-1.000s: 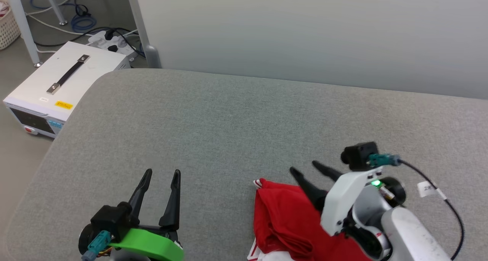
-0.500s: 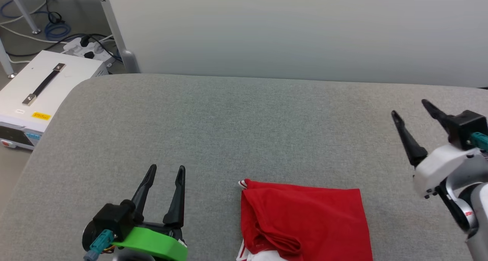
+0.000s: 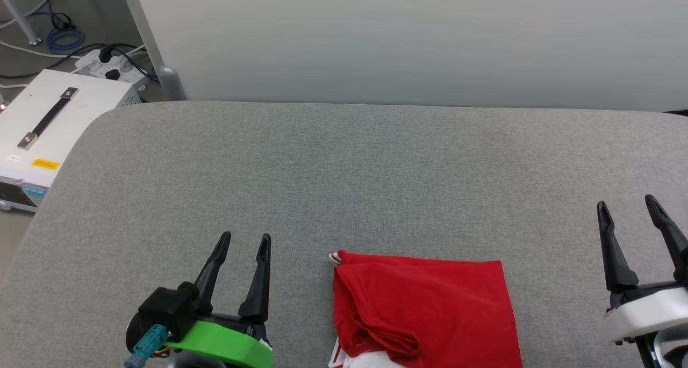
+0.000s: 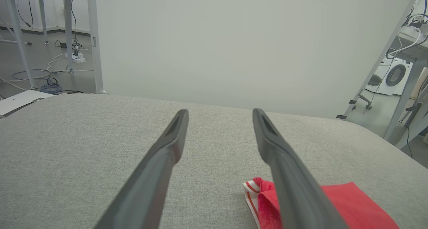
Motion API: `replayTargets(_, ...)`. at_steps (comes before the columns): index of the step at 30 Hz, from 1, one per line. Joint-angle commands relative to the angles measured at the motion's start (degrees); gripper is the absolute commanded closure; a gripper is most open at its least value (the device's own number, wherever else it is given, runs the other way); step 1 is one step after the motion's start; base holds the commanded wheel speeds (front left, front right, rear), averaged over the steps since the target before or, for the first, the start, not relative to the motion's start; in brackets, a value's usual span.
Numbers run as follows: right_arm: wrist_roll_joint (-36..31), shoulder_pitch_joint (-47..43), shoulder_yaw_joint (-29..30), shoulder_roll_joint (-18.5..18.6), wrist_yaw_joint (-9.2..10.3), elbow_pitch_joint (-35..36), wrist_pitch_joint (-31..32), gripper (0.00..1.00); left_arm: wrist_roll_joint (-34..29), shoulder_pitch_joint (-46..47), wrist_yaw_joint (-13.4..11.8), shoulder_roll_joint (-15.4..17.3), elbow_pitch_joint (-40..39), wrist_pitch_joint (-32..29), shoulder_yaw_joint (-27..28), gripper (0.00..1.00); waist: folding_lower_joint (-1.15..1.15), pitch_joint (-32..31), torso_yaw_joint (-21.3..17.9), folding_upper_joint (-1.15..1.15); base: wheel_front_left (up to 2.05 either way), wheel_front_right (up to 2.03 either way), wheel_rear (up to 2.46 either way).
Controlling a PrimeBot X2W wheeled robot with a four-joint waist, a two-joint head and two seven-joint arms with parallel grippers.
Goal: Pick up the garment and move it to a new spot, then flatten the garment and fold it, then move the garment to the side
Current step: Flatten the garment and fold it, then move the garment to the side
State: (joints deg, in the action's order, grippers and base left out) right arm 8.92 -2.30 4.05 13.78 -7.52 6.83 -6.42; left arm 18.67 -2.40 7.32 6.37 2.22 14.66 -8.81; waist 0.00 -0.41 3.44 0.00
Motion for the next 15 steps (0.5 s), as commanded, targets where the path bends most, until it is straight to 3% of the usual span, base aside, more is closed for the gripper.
replayTargets(1,-0.68,-1.01,0.69,-1.07,0.03,0.50,-0.96,0.00,0.30,-0.98,0.16,-0.26,-0.28,0.34,-0.04,0.00,0.00,0.01,0.07,0.00,0.00,0.00,0.00)
replayTargets(6,-1.97,-2.89,1.11,-4.04,0.03,0.37,-2.29,0.00,0.29,-1.09,0.16,-0.33,-0.26,0.34,-0.52,0.00,0.00,-0.20,-0.03,0.00,0.00,0.00,0.00)
replayTargets(15,-2.07,-3.26,0.40,-3.94,0.03,0.65,-0.58,0.00,0.04,-0.80,0.16,-0.13,-0.23,0.34,-0.61,0.00,0.00,-0.57,0.38,0.00,0.00,0.00,0.00)
